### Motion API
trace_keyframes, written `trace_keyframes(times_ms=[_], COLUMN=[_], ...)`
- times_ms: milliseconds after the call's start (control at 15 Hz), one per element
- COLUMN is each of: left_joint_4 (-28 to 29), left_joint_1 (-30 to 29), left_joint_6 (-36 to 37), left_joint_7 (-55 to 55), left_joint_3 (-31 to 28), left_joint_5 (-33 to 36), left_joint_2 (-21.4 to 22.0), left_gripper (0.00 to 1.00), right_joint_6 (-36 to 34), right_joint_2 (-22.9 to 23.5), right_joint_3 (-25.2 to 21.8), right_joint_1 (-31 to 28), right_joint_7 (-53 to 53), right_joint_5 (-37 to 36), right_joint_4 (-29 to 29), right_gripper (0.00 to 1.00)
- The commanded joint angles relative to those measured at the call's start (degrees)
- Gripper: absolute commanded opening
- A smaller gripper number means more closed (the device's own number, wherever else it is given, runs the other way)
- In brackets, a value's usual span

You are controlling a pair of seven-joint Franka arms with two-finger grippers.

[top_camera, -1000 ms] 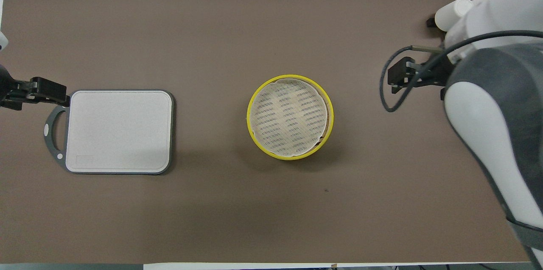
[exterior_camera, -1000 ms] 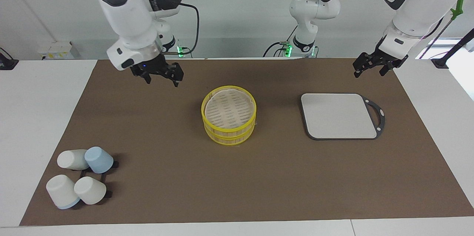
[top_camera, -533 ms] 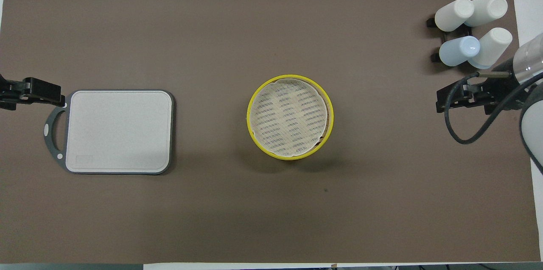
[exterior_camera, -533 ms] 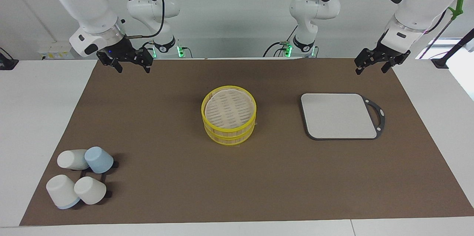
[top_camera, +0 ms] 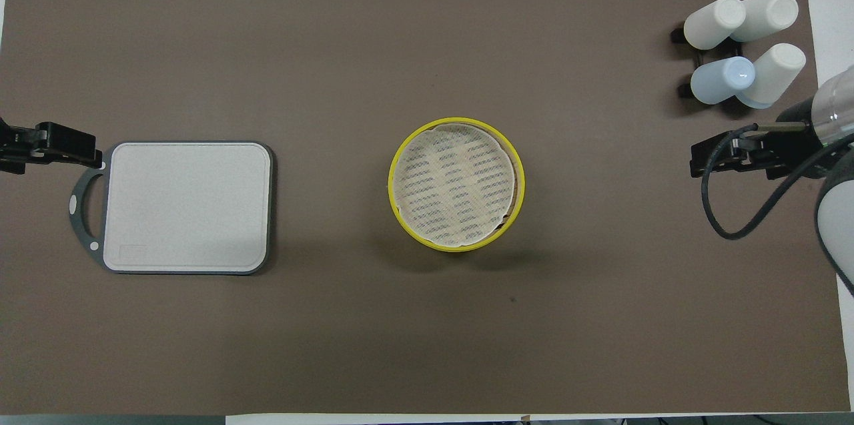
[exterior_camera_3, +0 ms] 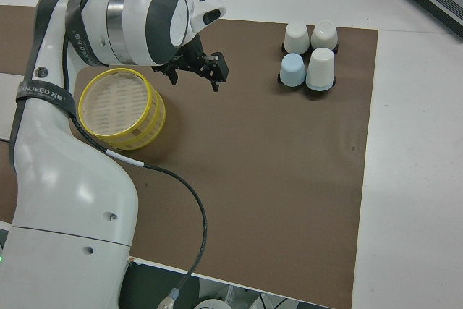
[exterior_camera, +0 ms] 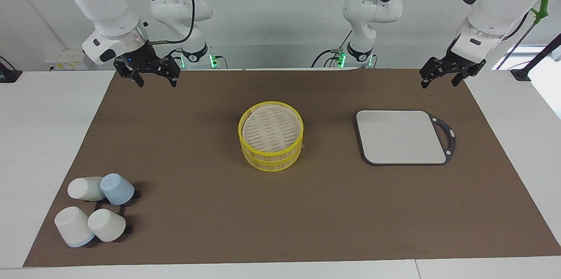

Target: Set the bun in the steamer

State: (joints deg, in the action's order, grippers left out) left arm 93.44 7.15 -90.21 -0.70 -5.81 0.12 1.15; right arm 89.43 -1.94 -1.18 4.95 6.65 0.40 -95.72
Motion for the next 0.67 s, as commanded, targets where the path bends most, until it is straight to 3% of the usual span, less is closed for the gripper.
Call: trace_keyframes(times_ms=[0, 600], left_joint_4=[1.7, 1.6], left_joint_1=[-0.2, -0.2], left_joint_6=[-0.1, -0.2], left_joint_7=[1.0, 1.0], left_joint_3=[-0.2, -0.2], left_joint_5=[-0.7, -0.7], left_joint_2=[1.4, 1.4], left_gripper=[1.00, 1.00], right_joint_6=[3.3, 3.8], right_joint_2=[-0.5, -0.4], right_joint_3=[0.7, 0.7], right_joint_1=[0.0, -0.8], right_joint_7=[-0.9, -0.9], right_joint_5=[-1.6, -0.8], right_joint_4=[-0.3, -0.4], right_gripper=[1.00, 1.00])
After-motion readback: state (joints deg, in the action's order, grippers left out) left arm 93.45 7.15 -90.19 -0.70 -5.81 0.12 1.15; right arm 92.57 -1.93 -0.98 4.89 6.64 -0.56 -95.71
